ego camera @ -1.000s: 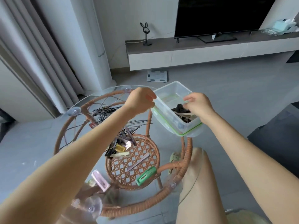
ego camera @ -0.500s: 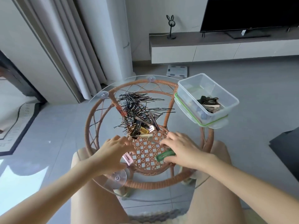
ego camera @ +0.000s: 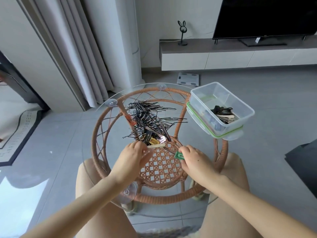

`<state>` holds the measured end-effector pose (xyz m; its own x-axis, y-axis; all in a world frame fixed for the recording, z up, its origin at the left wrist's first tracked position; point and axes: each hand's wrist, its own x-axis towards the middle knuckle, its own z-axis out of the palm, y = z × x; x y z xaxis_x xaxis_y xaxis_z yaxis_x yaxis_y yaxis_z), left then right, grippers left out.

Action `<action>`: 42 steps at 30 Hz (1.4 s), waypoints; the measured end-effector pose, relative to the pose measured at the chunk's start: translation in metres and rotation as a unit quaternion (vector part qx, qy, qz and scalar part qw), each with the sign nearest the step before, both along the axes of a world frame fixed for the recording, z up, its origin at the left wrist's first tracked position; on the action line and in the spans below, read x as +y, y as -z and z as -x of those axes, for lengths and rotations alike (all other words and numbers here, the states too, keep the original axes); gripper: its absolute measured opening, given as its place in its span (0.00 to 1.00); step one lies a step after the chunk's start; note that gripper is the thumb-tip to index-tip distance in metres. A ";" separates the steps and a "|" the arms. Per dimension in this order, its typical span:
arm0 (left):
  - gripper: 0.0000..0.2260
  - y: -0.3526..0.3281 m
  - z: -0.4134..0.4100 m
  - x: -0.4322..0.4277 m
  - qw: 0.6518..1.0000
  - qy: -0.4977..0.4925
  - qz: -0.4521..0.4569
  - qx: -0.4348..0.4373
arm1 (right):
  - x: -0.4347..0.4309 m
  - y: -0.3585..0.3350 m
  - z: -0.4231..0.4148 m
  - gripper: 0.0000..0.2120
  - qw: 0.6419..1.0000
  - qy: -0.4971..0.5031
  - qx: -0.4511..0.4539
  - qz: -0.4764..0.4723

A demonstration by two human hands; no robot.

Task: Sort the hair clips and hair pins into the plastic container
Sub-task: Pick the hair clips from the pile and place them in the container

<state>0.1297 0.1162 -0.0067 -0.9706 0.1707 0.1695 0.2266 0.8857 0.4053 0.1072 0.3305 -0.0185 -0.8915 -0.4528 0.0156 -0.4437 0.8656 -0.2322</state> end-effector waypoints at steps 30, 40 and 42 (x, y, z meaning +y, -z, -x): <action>0.06 -0.046 0.043 0.000 0.976 -0.093 -0.137 -0.140 | 0.023 -0.002 0.023 0.08 0.995 0.064 -0.012 0.072; 0.02 -0.081 0.068 -0.005 0.856 -0.170 -0.410 -0.266 | 0.028 -0.006 0.026 0.09 0.983 0.097 -0.055 0.143; 0.04 -0.083 0.075 -0.001 0.853 -0.157 -0.417 -0.273 | 0.031 -0.009 0.028 0.09 0.977 0.110 -0.068 0.168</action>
